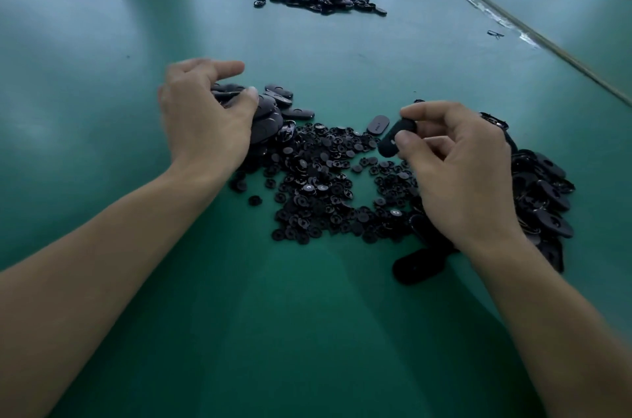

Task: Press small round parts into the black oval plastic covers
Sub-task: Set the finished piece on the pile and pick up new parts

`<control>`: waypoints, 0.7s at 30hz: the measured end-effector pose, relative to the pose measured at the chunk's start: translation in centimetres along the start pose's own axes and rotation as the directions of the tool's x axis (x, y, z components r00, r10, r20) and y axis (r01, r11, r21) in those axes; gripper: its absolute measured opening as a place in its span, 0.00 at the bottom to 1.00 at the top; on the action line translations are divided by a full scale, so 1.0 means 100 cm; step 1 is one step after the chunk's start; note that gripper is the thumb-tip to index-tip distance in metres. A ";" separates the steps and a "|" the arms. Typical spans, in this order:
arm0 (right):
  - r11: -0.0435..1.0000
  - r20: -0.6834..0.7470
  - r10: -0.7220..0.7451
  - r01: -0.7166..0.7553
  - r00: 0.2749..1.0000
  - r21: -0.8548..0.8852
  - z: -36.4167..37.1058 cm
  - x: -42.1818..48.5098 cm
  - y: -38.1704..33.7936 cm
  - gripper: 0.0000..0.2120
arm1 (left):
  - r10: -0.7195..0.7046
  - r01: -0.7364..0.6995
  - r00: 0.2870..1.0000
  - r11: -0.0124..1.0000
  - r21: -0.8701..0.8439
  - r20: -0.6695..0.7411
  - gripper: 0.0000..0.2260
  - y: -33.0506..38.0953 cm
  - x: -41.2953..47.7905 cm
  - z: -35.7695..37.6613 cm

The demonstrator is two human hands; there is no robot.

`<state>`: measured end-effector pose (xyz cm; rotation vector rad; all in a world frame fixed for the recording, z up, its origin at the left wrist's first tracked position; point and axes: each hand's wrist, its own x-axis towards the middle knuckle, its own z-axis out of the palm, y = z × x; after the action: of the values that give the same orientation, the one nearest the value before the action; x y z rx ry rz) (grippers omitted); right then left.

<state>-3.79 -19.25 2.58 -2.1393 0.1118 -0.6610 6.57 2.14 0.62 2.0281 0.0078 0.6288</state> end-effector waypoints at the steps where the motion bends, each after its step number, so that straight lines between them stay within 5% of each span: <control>1: 0.996 0.022 0.035 -0.036 0.999 0.084 0.001 0.000 0.000 0.10 | 0.040 -0.040 0.999 0.999 0.008 -0.005 0.10 0.004 -0.003 0.000; 5: 0.951 0.114 0.089 -0.118 0.990 0.285 0.004 -0.001 0.000 0.10 | 0.186 -0.164 0.979 0.960 -0.225 0.080 0.05 0.028 -0.021 0.002; 10: 0.910 0.180 0.091 -0.155 0.979 0.384 0.008 -0.002 0.000 0.09 | 0.244 -0.078 0.890 0.914 -0.398 0.384 0.02 0.040 -0.050 0.009; 21: 0.952 0.144 0.025 -0.068 0.989 0.299 0.011 -0.005 -0.001 0.07 | 0.262 -0.007 0.851 0.871 -0.490 0.454 0.08 0.037 -0.058 0.012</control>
<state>-3.72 -18.24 1.89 -1.8719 -0.0149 -0.4665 1.19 -2.22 0.70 1.6572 -0.5664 0.1311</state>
